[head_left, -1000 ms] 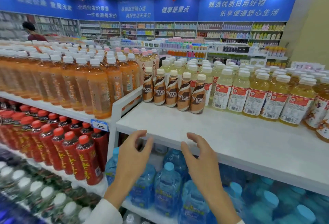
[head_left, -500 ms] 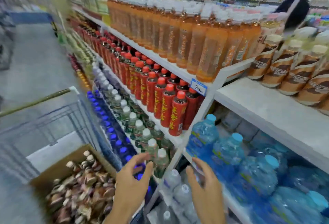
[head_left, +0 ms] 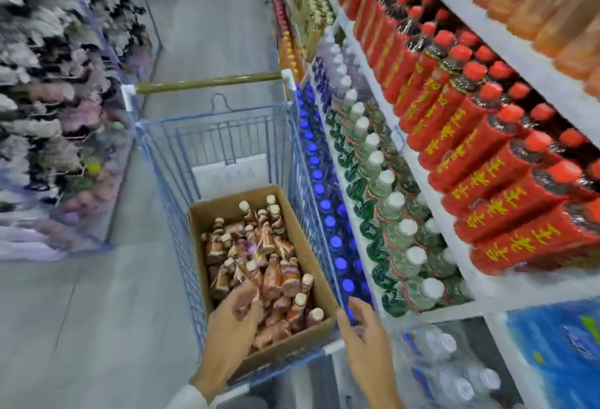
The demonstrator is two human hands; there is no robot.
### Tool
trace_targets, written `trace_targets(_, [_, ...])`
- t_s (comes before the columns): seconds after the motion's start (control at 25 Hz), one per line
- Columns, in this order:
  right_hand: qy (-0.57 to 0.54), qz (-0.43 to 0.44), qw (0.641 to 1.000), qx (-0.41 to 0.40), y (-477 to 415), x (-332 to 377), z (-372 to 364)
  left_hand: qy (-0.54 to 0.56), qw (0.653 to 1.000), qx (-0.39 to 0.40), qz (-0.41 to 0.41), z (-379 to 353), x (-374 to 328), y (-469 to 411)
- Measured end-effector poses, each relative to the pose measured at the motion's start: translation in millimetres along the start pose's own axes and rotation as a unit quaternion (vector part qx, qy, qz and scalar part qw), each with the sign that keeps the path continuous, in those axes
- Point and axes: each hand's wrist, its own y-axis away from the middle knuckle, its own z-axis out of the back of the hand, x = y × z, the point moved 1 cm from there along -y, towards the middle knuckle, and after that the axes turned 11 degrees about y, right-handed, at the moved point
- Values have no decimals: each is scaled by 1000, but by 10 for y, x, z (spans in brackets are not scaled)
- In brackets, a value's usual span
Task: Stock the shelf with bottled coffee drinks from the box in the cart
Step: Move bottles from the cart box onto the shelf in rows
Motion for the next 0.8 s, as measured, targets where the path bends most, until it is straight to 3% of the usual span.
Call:
trace_targets(0.4, [125, -31, 985, 115, -364, 110, -612, -69, 967, -53, 241, -50, 947, -1217])
trace_targets(0.52, [146, -33, 978, 144, -498, 73, -723, -78, 944, -35, 320, -203, 1187, -1649])
trace_targets(0.68, [154, -28, 976, 153, -727, -9, -752, -192, 907, 12, 376, -413, 1489, -2015])
trace_targets(0.8, [153, -28, 974, 162, -855, -92, -734, -226, 883, -22, 411, -513, 1615, -2092])
